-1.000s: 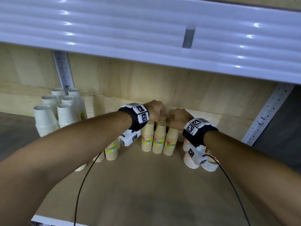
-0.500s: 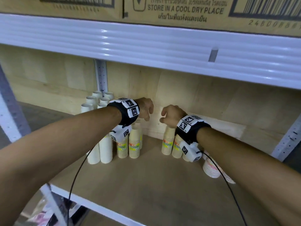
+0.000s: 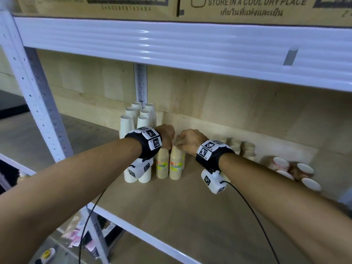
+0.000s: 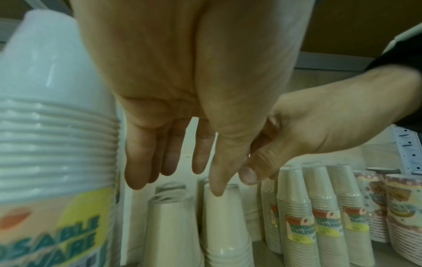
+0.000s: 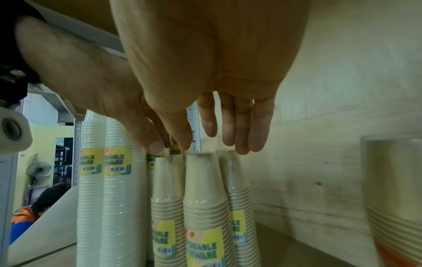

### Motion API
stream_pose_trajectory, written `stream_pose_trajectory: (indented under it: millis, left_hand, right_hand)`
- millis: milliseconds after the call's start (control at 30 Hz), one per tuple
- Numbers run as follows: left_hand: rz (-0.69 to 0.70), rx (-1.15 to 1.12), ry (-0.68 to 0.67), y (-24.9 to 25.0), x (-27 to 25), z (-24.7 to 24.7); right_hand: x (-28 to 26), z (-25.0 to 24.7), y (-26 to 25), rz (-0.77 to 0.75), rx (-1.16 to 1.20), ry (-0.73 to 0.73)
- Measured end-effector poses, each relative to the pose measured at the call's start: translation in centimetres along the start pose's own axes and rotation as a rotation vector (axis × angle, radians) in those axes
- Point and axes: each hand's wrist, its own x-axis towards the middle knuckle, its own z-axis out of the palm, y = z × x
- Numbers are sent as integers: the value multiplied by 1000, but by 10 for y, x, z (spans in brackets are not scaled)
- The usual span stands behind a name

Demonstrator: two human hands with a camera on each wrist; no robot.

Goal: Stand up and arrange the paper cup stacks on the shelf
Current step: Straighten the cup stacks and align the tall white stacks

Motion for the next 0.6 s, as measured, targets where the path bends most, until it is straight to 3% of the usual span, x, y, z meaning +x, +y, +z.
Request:
stream_pose_trajectory:
  millis: [267, 600]
  left_hand:
    - [0, 106, 10, 1, 3, 16]
    - [-19, 36, 73, -1, 11, 27]
  right_hand:
    - [10, 14, -12, 7, 28, -37]
    - [15, 22, -11, 23, 25, -45]
